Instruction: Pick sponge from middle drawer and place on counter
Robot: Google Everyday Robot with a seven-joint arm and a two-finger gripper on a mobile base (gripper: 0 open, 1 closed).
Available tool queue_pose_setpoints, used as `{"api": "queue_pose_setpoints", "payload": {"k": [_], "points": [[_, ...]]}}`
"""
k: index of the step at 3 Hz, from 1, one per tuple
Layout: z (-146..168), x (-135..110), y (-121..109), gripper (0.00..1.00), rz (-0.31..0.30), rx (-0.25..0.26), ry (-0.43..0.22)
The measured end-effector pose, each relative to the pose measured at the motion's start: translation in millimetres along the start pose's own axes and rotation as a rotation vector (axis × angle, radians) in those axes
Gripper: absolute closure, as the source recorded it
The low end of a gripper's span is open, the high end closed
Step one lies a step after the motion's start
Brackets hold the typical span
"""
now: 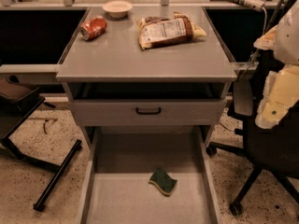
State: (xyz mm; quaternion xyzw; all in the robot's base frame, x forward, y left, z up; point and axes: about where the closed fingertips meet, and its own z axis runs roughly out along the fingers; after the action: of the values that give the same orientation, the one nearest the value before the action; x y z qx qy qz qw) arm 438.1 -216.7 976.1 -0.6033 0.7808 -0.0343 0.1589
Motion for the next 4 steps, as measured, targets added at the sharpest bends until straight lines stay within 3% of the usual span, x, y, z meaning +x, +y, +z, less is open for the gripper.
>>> {"api": "queue_pose_setpoints", "payload": {"k": [2, 3, 4], "points": [[13.7, -3.2, 5.3, 0.00, 0.020, -0.018, -0.032], [52.4, -17.4, 27.9, 0.00, 0.083, -0.057, -0.108], [124.4, -20.0, 55.9, 0.00, 0.189, -0.108, -0.151]]}}
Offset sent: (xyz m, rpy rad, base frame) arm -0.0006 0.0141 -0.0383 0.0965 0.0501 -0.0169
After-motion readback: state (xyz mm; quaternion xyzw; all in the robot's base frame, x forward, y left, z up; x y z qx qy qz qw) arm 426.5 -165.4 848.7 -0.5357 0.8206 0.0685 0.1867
